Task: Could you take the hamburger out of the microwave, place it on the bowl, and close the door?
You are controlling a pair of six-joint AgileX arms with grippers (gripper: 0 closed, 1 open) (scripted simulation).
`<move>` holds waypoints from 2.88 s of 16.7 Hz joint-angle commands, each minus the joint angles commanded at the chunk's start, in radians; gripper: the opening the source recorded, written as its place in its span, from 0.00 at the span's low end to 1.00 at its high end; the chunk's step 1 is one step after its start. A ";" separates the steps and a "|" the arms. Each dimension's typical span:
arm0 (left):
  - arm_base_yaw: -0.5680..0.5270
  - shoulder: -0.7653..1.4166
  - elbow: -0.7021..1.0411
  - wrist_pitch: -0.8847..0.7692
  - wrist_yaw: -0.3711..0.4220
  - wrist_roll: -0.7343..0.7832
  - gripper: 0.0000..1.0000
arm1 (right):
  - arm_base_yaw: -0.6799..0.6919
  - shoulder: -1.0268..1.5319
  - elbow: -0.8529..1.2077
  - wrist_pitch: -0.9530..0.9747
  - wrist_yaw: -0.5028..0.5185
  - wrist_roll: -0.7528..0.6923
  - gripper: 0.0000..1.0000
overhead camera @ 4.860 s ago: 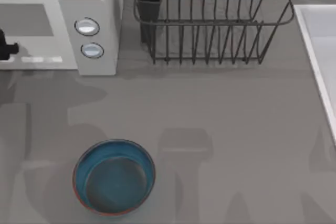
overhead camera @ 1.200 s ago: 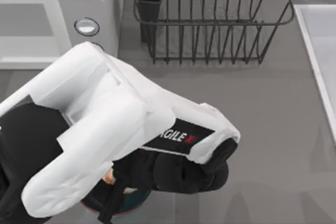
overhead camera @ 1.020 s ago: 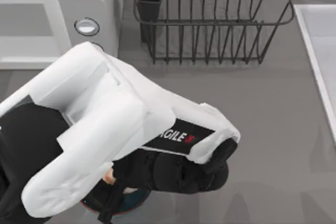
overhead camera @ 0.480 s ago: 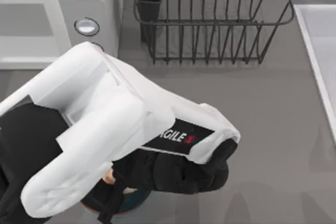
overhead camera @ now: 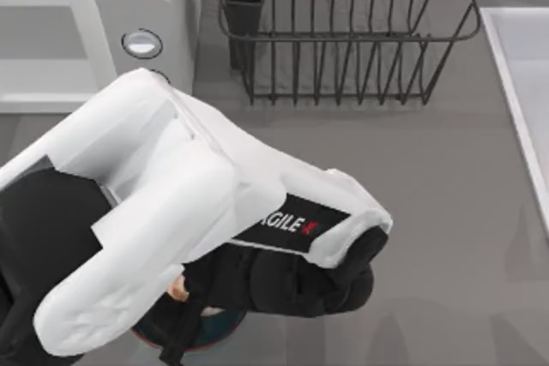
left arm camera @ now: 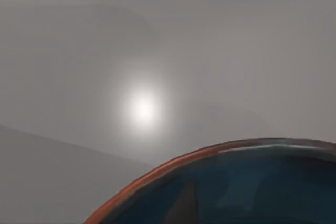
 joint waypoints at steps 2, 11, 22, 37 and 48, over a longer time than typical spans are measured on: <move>0.000 0.000 0.000 0.000 0.000 0.000 1.00 | 0.000 0.000 0.000 0.000 0.000 0.000 1.00; 0.031 -0.250 -0.122 0.147 0.126 0.215 1.00 | 0.000 0.000 0.000 0.000 0.000 0.000 1.00; 0.424 -1.444 -0.763 0.888 0.558 1.481 1.00 | 0.000 0.000 0.000 0.000 0.000 0.000 1.00; 0.968 -2.337 -1.358 1.444 0.793 2.577 1.00 | 0.000 0.000 0.000 0.000 0.000 0.000 1.00; 0.968 -2.337 -1.358 1.444 0.793 2.577 0.47 | 0.000 0.000 0.000 0.000 0.000 0.000 1.00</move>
